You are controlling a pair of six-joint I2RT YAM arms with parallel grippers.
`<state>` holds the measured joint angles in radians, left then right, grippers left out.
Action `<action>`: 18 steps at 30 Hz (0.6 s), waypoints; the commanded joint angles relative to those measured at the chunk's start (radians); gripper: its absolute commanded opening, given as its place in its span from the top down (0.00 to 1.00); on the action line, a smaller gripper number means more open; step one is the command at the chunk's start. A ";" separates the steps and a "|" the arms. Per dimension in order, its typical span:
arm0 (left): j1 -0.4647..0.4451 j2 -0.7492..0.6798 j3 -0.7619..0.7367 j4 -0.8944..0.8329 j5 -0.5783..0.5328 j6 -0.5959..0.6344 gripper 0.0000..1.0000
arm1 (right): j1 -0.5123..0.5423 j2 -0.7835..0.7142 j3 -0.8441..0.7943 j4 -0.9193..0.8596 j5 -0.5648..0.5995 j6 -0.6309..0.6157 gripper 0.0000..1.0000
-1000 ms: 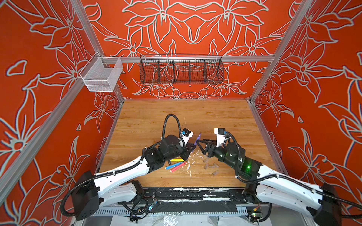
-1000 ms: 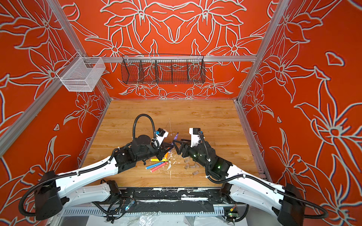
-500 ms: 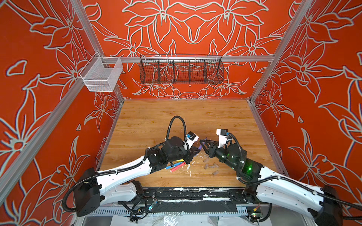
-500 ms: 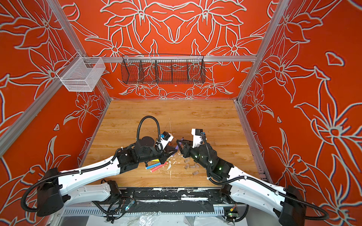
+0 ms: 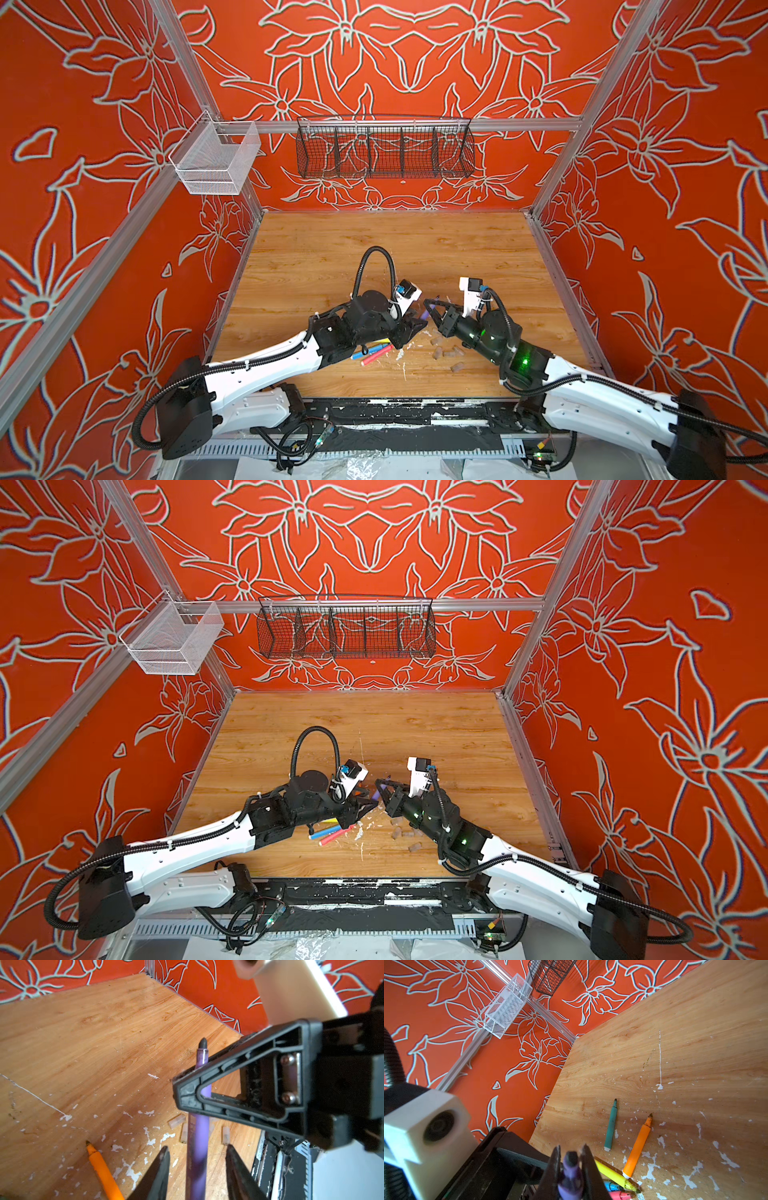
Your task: Insert the pens into the pen caps
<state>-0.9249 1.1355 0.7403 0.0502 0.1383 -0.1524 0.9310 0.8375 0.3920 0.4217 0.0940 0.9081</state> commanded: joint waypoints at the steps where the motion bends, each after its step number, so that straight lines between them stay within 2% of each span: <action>1: -0.006 -0.022 -0.010 0.046 -0.005 0.006 0.52 | 0.002 0.014 -0.030 0.135 -0.044 0.056 1.00; 8: -0.006 0.008 -0.008 0.058 -0.008 0.003 0.41 | 0.008 0.099 -0.049 0.314 -0.129 0.108 1.00; 11: -0.006 0.031 0.008 0.042 -0.005 0.004 0.41 | 0.012 0.129 -0.055 0.368 -0.139 0.114 1.00; 13: -0.006 0.039 0.013 0.040 -0.014 -0.002 0.43 | 0.013 0.137 -0.055 0.371 -0.131 0.116 1.00; 18: -0.006 0.044 0.011 0.043 -0.017 -0.004 0.56 | 0.014 0.138 -0.087 0.428 -0.102 0.128 1.00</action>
<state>-0.9279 1.1728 0.7364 0.0723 0.1307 -0.1600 0.9371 0.9802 0.3279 0.7616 -0.0086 1.0050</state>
